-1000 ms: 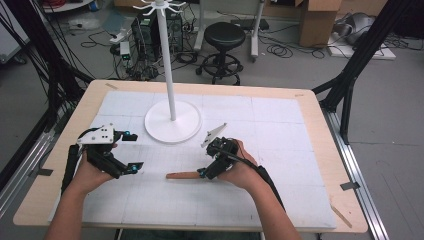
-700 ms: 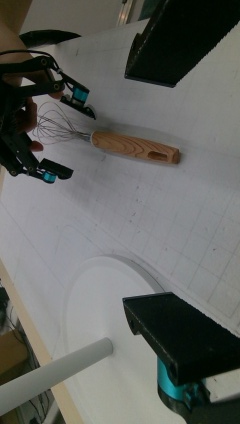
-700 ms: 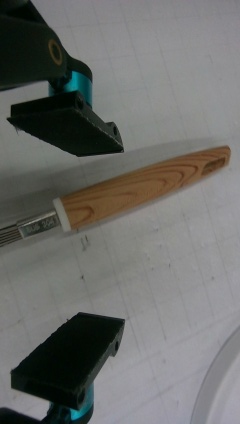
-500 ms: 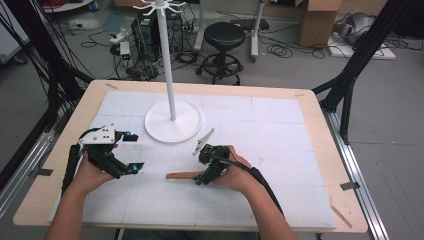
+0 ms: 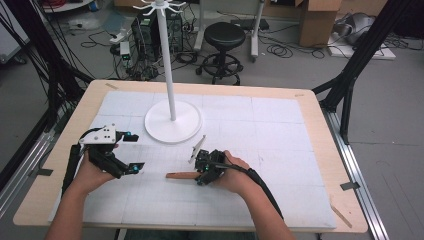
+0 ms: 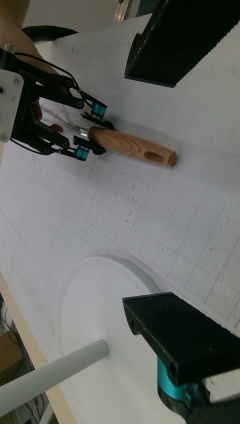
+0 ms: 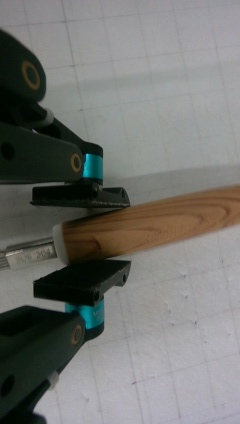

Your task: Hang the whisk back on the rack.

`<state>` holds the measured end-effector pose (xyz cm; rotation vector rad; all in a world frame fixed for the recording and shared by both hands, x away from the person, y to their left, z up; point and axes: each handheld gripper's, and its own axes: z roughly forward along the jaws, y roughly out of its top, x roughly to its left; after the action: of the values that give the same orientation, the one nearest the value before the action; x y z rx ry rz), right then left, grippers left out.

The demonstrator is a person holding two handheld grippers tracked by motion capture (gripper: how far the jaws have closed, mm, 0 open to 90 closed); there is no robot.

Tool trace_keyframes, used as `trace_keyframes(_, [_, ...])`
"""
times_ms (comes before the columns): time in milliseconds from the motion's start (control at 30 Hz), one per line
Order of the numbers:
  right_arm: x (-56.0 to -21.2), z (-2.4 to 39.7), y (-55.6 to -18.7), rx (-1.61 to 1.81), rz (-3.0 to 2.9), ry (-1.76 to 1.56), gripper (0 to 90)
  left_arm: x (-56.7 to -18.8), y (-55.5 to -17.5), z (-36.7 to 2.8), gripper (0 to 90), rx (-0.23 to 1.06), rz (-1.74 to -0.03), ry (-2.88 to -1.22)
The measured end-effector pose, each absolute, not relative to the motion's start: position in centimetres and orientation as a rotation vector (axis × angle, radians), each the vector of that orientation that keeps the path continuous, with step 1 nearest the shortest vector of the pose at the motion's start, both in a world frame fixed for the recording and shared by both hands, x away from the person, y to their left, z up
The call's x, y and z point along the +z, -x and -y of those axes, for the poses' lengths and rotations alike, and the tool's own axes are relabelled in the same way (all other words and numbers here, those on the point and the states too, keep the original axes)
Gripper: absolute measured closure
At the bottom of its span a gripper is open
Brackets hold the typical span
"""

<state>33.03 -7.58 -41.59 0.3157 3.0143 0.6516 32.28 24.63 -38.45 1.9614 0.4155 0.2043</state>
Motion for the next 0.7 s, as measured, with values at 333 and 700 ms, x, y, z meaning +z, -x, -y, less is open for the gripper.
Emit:
trace_keyframes(333, [-41.4, 7.7, -33.0, 0.655, -3.018, -0.349, 70.9, -38.4, -32.3, -24.7, 1.6, 0.204, -0.416, -1.96])
trace_keyframes(700, [-36.8, 11.2, -33.5, 1.038, -2.845, -0.439, 70.9, -38.4, -32.3, -24.8, 1.6, 0.206, -0.418, -1.953])
